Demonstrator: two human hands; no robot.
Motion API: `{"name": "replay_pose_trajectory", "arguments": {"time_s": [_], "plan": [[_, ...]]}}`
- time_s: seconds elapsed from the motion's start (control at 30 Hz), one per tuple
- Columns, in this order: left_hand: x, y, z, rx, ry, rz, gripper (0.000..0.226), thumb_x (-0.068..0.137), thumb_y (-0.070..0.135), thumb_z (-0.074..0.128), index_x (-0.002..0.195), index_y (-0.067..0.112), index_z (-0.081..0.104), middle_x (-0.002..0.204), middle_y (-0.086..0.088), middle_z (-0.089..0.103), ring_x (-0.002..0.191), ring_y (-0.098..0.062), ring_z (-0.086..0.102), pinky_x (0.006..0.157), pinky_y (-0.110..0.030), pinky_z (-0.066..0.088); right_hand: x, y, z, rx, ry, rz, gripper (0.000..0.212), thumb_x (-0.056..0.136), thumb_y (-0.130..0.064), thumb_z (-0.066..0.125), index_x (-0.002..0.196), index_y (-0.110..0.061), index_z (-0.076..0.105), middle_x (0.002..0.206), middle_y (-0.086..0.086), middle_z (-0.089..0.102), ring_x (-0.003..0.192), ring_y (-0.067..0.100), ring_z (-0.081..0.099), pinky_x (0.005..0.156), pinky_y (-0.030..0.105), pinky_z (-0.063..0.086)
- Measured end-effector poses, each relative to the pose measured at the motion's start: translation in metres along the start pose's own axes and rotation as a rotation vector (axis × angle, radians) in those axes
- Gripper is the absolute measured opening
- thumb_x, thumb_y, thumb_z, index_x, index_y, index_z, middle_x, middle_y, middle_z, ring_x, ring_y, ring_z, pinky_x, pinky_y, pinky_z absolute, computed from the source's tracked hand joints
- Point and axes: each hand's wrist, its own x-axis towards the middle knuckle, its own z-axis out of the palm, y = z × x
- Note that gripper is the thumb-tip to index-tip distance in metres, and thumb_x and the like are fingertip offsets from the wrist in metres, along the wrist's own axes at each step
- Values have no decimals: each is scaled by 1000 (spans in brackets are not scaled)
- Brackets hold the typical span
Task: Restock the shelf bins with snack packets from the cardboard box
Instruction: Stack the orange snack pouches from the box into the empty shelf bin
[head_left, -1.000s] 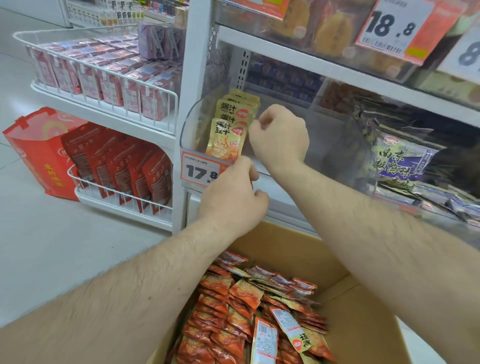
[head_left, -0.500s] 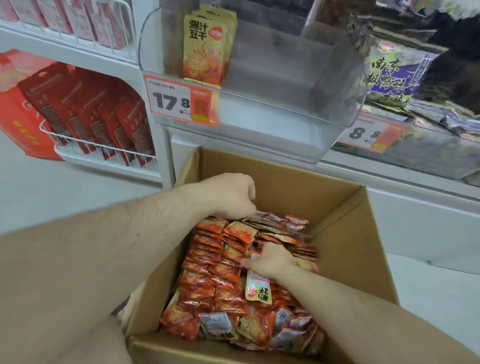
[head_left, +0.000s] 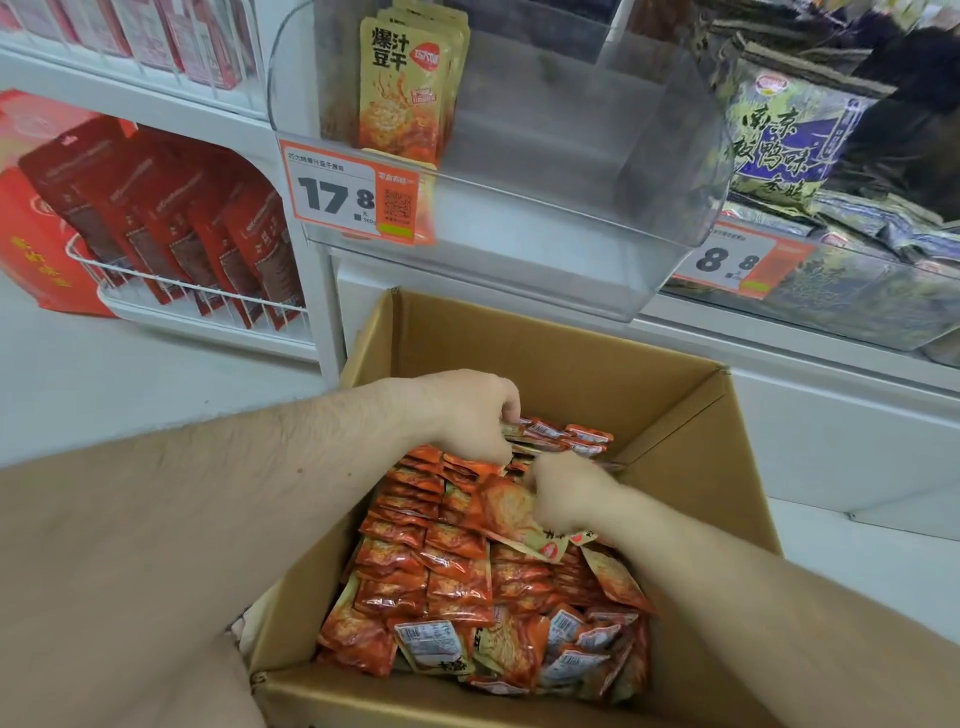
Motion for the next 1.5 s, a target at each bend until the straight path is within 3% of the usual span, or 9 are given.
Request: {"name": "replay_pose_trajectory", "arguments": {"time_s": [0.2,0.37,0.43,0.6,0.77,1.0,1.1,1.2,1.5], "plan": [[6,4,9,33,-91,-96,55,77,44,79,121,17,61,97,4,65,81,-15,61,64,-26,48,-23,-2,-79,357,-35,-297,16,83,-9,72,84,-25,72,59,-15,60,50,-5,52,50,12,40],[8,-11,5,-1,-42,-188,26,85,39,74,96,15,72,89,1,71,82,-18,68,72,-32,53,13,32,-65,1018,98,-66,19,87,-28,72,98,-12,72,86,5,75,74,15,67,70,31,54],[6,-15,1,-55,12,-220,24,88,36,72,102,15,71,92,-1,72,85,-19,69,77,-34,56,39,51,-30,778,233,169,33,85,-38,71,100,-8,69,93,10,73,81,21,68,77,36,56],[6,-26,-1,-217,72,-252,19,91,30,70,103,16,66,93,-2,70,89,-21,68,81,-37,57,52,65,70,134,-54,357,103,64,-62,79,143,-15,31,138,8,50,126,29,51,99,41,45],[4,-28,-2,-363,104,-213,26,94,22,66,119,21,61,102,-1,69,90,-19,68,80,-36,58,47,74,81,41,162,302,31,90,-20,56,121,-19,55,119,6,66,109,28,64,86,34,48],[-5,-33,-17,-508,150,-188,21,96,17,63,117,19,60,100,-4,71,84,-20,70,62,-31,53,5,90,-31,275,160,3,32,88,-10,65,115,-27,67,118,-1,66,100,19,66,87,35,55],[-9,-31,-21,-565,143,-161,23,97,16,62,119,20,58,103,-5,71,88,-22,71,72,-38,58,-35,78,-76,368,104,-169,24,86,-6,70,98,-26,64,97,-3,69,86,16,68,77,42,59],[-13,-25,-19,-600,95,-121,23,98,15,60,119,22,59,103,-4,73,89,-23,73,82,-41,60,-69,56,-104,448,85,-312,29,87,1,67,94,-28,66,85,-12,70,77,2,66,69,24,55],[-29,7,-17,-972,-17,56,26,99,45,49,110,25,61,101,2,73,89,-11,71,71,-23,58,-87,12,-126,492,381,-283,24,82,-6,73,90,-26,63,75,-6,74,69,9,71,70,36,59]]}}
